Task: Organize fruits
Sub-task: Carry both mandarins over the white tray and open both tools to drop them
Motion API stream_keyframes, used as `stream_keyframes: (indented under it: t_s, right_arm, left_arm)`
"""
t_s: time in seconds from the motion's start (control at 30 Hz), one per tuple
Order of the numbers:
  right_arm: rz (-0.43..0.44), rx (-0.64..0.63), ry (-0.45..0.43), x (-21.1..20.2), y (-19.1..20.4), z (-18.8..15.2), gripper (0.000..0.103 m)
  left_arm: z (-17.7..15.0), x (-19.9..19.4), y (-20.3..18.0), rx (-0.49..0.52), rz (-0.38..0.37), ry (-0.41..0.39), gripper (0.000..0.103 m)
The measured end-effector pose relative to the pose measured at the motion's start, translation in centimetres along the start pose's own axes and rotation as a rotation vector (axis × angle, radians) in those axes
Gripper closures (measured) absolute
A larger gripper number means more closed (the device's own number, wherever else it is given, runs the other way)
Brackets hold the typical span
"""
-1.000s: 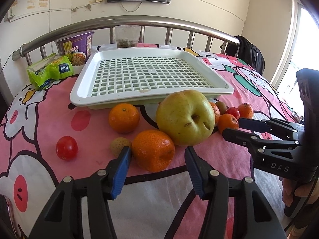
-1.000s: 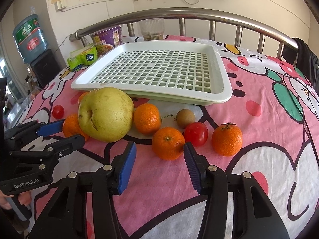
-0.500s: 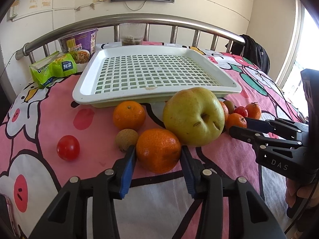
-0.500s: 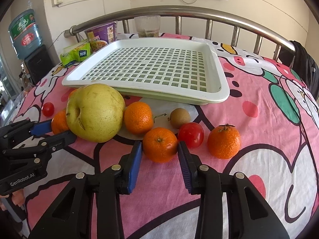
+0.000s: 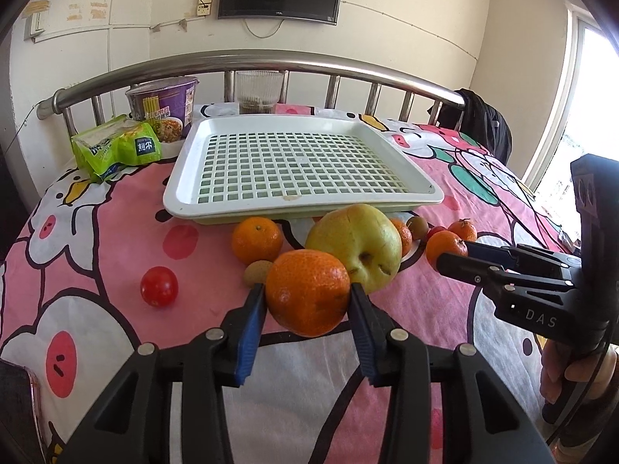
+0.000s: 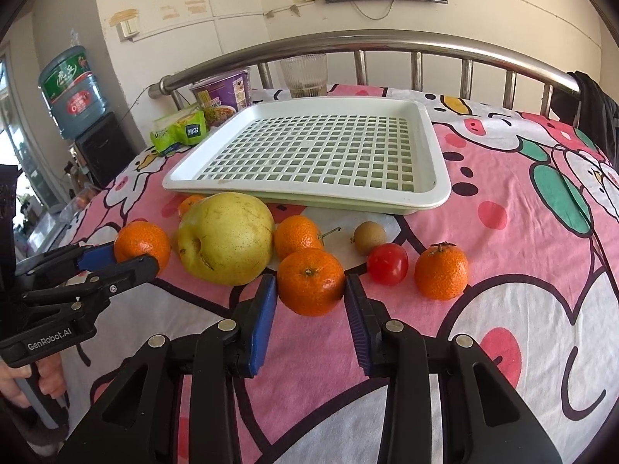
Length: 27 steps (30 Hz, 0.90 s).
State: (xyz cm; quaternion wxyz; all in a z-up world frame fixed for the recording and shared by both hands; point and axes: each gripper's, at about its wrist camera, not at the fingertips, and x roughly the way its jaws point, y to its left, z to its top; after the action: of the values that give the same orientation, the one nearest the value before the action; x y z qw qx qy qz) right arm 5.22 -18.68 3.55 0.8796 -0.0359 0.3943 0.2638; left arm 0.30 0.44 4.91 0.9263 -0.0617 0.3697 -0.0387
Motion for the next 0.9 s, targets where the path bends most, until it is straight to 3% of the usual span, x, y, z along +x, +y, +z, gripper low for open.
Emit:
stream_keyframes:
  t_s: [0.23,0.43,0.63,0.9]
  right_arm:
    - [0.071,0.001,-0.061,-1.8,0.4,2.8,0.068]
    - [0.109,0.022,-0.072,-0.5,0.2,6.2,0.068]
    - [0.119,0.069,-0.029,2.7,-0.9,9.7,0.068]
    - [0.046,0.110,0.071,8.5,-3.6,13.2,0.068]
  left_arm:
    - [3.1,-1.1,-0.1,-0.002,-0.026,-0.057,0.058]
    - [6.5,1.0,0.3,-0.033,-0.040,-0.063,0.058]
    - [9.4,4.9,1.6,-0.085,-0.048,-0.009,0.058]
    - [12.1,11.4,3.3,-0.134,-0.013,0.105,0.058]
